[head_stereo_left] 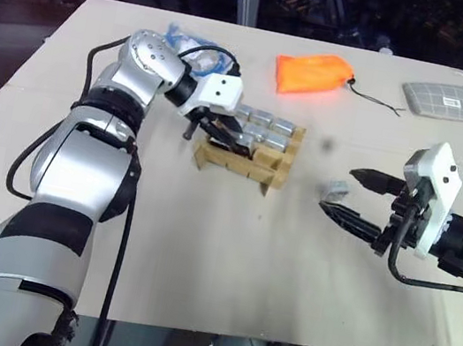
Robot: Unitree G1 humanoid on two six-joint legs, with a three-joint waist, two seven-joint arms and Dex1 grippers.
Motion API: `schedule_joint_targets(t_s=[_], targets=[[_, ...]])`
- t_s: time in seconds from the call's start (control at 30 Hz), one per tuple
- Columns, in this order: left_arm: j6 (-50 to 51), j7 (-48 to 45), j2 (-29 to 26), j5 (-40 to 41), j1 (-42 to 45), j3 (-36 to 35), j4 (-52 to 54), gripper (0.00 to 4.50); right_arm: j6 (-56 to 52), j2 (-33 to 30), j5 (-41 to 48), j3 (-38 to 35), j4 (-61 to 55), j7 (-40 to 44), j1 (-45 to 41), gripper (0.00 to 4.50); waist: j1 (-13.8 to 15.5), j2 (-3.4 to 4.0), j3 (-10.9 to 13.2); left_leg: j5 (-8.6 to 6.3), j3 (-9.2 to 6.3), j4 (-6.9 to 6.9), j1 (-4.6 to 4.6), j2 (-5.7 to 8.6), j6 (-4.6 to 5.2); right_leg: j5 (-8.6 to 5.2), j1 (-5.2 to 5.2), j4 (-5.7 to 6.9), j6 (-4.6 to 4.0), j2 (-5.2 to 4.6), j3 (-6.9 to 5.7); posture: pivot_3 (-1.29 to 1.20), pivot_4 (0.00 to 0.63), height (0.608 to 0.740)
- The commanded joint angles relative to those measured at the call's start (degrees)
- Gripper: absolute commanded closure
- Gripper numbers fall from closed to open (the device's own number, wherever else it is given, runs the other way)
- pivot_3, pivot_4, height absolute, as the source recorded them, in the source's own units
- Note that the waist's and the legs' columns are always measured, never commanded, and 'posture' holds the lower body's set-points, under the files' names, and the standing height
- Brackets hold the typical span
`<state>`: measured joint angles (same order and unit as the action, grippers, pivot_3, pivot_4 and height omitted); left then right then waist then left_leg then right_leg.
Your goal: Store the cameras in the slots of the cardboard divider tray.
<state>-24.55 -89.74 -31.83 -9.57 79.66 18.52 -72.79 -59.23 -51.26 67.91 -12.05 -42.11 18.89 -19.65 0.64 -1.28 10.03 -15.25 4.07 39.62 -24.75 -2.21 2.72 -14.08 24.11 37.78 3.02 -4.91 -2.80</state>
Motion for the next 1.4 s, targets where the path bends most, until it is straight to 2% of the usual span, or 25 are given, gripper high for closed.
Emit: schedule_joint_targets(t_s=[0.03,0.53,0.57,0.6,0.67,0.87,1.0,1.1,1.23,1.33,1.4], targets=[[-0.7,0.0,-1.1,-1.5,1.3,-0.7,0.5,3.78,2.0,0.7,-0.6,0.6,-2.0,-0.6,-1.0,0.12,-0.1,0.0,0.0,0.0,0.0,0.0,0.0,0.0,0.0,0.0,0.0,0.01,0.0,0.0,0.0,0.0,0.15,0.74],[1.0,3.8,0.5,-3.6,0.4,-1.5,0.3,3.78,3.6,1.1,-3.5,1.8,-2.4,0.0,0.0,0.12,-0.1,0.0,0.0,0.0,0.0,0.07,0.0,-0.01,0.0,0.0,0.0,0.07,0.0,0.01,0.0,0.0,0.15,0.74],[1.1,4.2,0.6,-3.6,0.4,-1.6,0.3,2.76,3.6,1.0,-3.5,1.8,-2.4,0.0,0.1,0.0,0.0,0.0,0.0,0.0,0.0,0.09,0.0,-0.01,0.0,0.0,0.0,0.08,0.0,0.01,0.0,0.0,0.15,0.74],[1.2,4.4,0.7,-3.7,0.4,-1.7,0.3,2.43,3.6,1.0,-3.5,1.7,-2.4,0.0,0.2,0.0,0.0,0.0,0.0,0.0,0.0,0.12,-0.01,-0.01,0.0,0.0,0.0,0.1,0.0,0.01,0.0,0.0,0.15,0.74],[1.3,6.0,0.9,-3.6,0.6,-2.1,0.3,1.48,3.6,0.9,-3.6,1.5,-2.4,0.1,0.5,0.0,0.0,0.0,0.0,0.0,0.0,0.17,-0.02,-0.01,0.0,0.0,0.0,0.13,0.0,0.01,-0.01,0.0,0.15,0.74],[3.7,5.5,1.0,2.0,0.9,-8.3,1.3,1.48,4.3,0.5,-6.1,1.7,-2.2,1.0,2.2,0.0,0.1,0.0,0.0,-0.02,-0.01,0.33,-0.1,-0.01,0.03,0.0,-0.02,0.16,0.01,0.0,-0.05,0.0,0.15,0.74],[9.0,1.1,0.6,10.8,-0.7,-16.3,4.2,1.48,6.8,0.3,-14.6,3.8,-0.2,1.3,5.8,0.0,0.1,0.0,0.0,-0.03,-0.02,0.42,-0.12,-0.02,0.05,0.01,-0.04,0.2,0.01,0.0,-0.08,0.0,0.15,0.74],[20.7,-2.5,-1.7,23.8,-7.5,-19.2,16.3,1.48,11.4,4.5,-23.4,6.3,4.6,-2.1,8.2,0.0,-0.2,0.0,0.0,-0.03,-0.02,0.46,-0.05,-0.04,0.04,0.01,-0.11,0.21,0.02,0.01,-0.08,0.0,0.15,0.74],[38.1,-2.8,-7.7,37.3,-22.7,-21.7,40.2,1.48,19.7,10.8,-33.3,10.5,10.0,-2.9,11.8,0.0,-1.7,0.03,-0.1,-0.02,-0.21,0.45,0.07,-0.13,0.02,0.01,-0.11,0.31,0.02,0.04,0.11,0.0,0.15,0.74],[48.8,-0.7,-12.3,42.7,-34.9,-25.3,56.7,1.48,27.3,14.1,-37.8,10.4,13.5,0.2,13.6,0.0,-1.8,0.06,-0.1,-0.01,-0.19,0.46,0.05,-0.16,0.01,0.01,-0.05,0.35,0.02,0.05,0.19,0.0,0.15,0.74],[53.2,2.8,-14.3,44.8,-41.8,-27.5,64.7,1.48,32.2,11.1,-40.7,9.9,16.3,6.6,14.6,0.0,-1.4,0.06,-0.1,-0.01,-0.19,0.51,0.06,-0.14,0.01,0.03,-0.07,0.36,0.05,0.03,0.2,0.0,0.15,0.74]])
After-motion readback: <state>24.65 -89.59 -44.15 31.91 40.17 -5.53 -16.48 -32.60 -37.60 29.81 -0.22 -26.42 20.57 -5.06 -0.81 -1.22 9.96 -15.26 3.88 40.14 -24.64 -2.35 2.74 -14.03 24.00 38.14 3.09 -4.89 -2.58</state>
